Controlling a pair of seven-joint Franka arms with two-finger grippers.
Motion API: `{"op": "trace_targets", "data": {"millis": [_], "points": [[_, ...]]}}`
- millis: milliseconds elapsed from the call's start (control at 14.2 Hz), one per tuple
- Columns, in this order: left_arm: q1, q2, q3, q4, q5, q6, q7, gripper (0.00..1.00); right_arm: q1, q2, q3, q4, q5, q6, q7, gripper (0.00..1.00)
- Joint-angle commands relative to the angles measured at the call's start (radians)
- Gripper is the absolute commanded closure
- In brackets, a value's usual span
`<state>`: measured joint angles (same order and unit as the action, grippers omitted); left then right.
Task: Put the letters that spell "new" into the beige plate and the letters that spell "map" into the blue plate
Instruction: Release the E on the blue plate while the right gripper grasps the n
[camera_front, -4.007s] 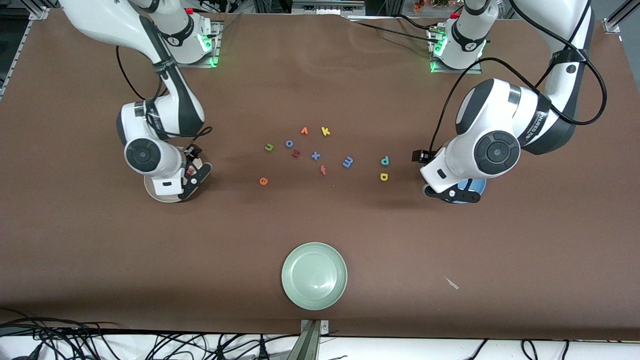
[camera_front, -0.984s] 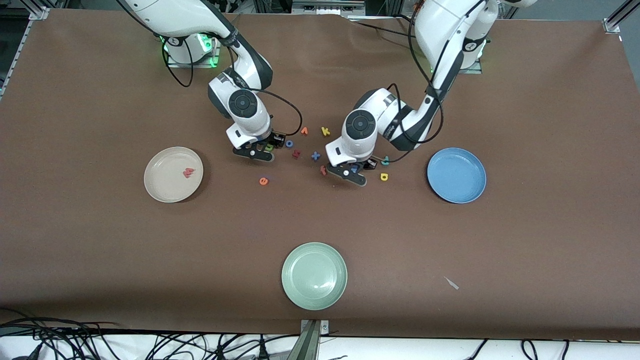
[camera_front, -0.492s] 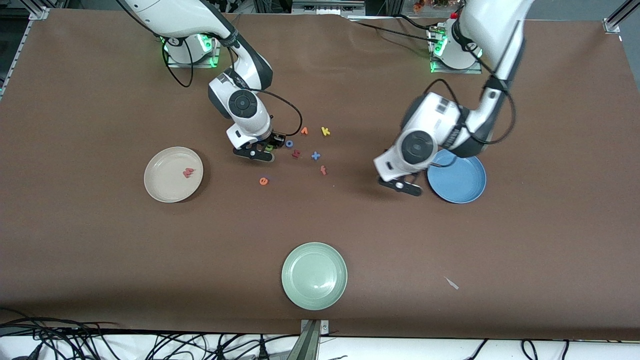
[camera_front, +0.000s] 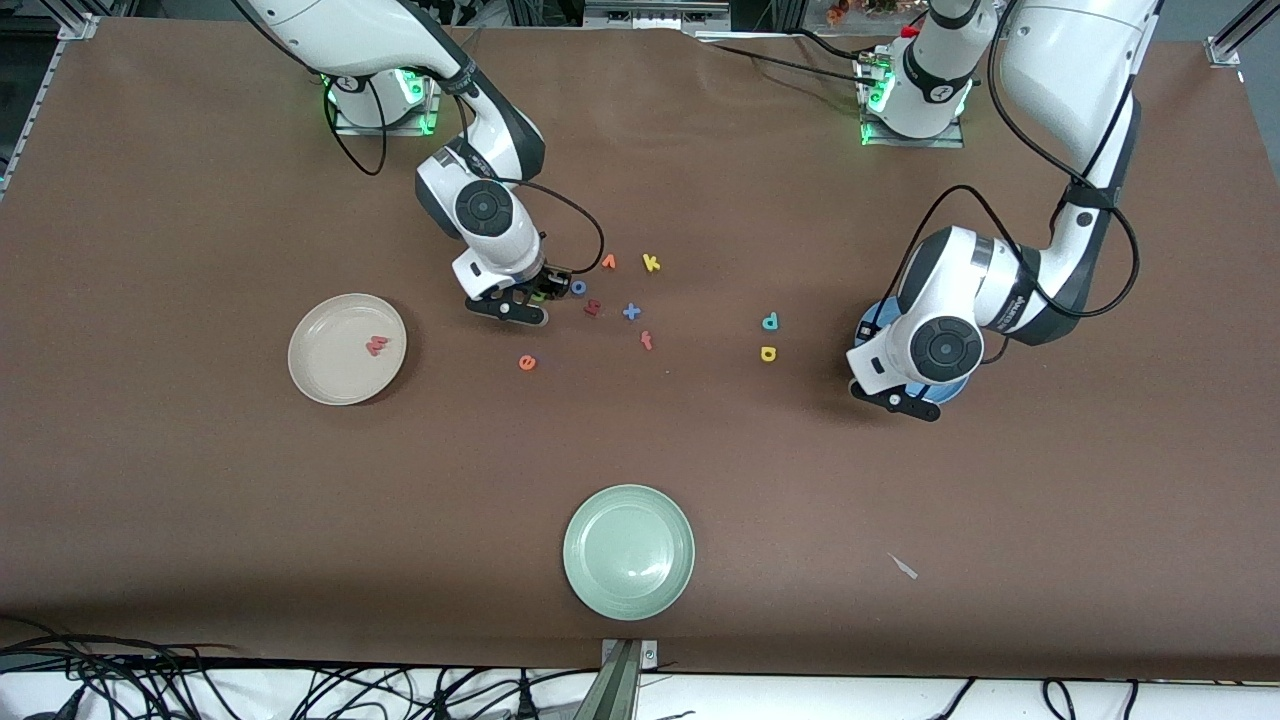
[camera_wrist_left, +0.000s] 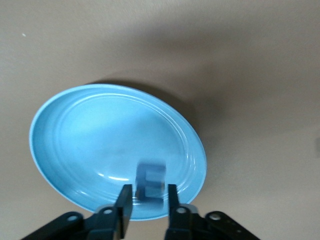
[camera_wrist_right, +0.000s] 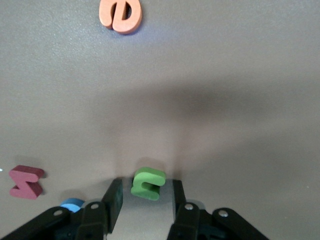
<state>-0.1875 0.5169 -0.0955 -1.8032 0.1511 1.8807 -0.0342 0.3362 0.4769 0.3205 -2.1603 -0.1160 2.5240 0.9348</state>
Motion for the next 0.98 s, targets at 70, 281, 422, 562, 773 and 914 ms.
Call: {"op": "trace_targets", "data": {"millis": [70,281,422,562,773,914], "points": [[-0.038,-0.012,-0.027,0.028,0.018,-0.014,-0.013,0.00,-0.008,0.019,-0.006,0.016,-0.025,0.007,-0.004,0.47],[-0.058,-0.012,-0.065,0.070,0.012,-0.012,-0.067,0.00,-0.008,0.019,-0.006,0.016,-0.027,0.009,-0.004,0.47],[-0.084,0.003,-0.090,0.082,0.013,0.003,-0.184,0.00,-0.006,0.022,-0.006,0.016,-0.027,0.018,-0.004,0.48],[-0.133,0.037,-0.090,0.122,0.015,0.040,-0.324,0.00,-0.005,0.025,-0.006,0.016,-0.027,0.019,-0.004,0.50],[-0.154,0.072,-0.092,0.117,0.012,0.150,-0.363,0.00,-0.005,0.026,-0.006,0.014,-0.027,0.033,-0.002,0.51],[-0.152,0.097,-0.092,0.117,-0.030,0.155,-0.363,0.00,-0.002,0.037,-0.008,0.014,-0.027,0.047,-0.002,0.53]]}}
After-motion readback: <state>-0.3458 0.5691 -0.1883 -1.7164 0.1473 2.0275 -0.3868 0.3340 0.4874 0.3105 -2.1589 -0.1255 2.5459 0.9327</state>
